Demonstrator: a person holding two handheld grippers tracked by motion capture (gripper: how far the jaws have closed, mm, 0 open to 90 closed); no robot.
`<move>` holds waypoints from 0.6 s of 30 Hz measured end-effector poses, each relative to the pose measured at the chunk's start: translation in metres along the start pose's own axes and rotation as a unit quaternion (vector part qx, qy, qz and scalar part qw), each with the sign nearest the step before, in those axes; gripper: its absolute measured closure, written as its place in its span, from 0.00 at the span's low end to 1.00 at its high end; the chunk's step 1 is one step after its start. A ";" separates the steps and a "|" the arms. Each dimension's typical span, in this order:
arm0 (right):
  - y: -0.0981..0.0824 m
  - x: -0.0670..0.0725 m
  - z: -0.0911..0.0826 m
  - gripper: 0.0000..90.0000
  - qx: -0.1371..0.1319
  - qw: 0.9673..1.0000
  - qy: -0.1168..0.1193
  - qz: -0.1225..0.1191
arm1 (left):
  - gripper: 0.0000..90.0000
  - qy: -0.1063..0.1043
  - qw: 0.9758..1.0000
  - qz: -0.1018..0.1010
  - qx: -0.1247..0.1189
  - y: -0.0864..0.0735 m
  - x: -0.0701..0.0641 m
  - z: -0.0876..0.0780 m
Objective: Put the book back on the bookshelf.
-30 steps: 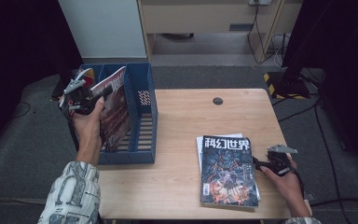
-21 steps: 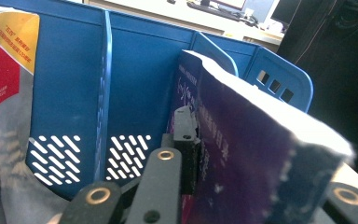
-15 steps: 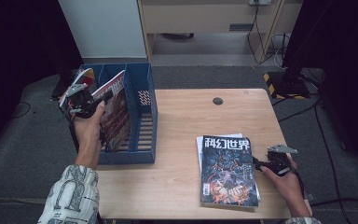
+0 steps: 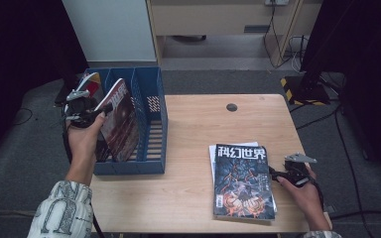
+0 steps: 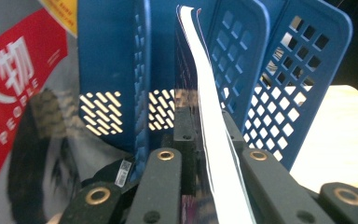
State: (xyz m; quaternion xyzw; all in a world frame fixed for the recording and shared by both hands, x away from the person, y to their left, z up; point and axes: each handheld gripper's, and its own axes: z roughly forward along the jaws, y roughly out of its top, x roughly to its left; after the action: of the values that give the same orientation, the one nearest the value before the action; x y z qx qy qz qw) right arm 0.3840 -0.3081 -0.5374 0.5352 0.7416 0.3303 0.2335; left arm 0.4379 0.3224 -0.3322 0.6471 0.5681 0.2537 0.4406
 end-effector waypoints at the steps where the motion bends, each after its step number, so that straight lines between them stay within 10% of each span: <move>1: 0.000 0.000 0.000 0.26 0.000 1.000 0.000 -0.001 | 0.91 0.002 1.000 0.000 0.001 -0.001 0.001 -0.001; 18: 0.000 0.000 0.000 0.26 0.000 1.000 0.000 0.000 | 0.86 -0.003 1.000 -0.005 0.008 -0.003 0.007 -0.007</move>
State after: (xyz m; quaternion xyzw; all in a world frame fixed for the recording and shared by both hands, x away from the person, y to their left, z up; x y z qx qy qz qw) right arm 0.3840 -0.3081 -0.5374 0.5353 0.7415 0.3303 0.2335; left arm 0.4325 0.3310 -0.3329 0.6488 0.5720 0.2450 0.4379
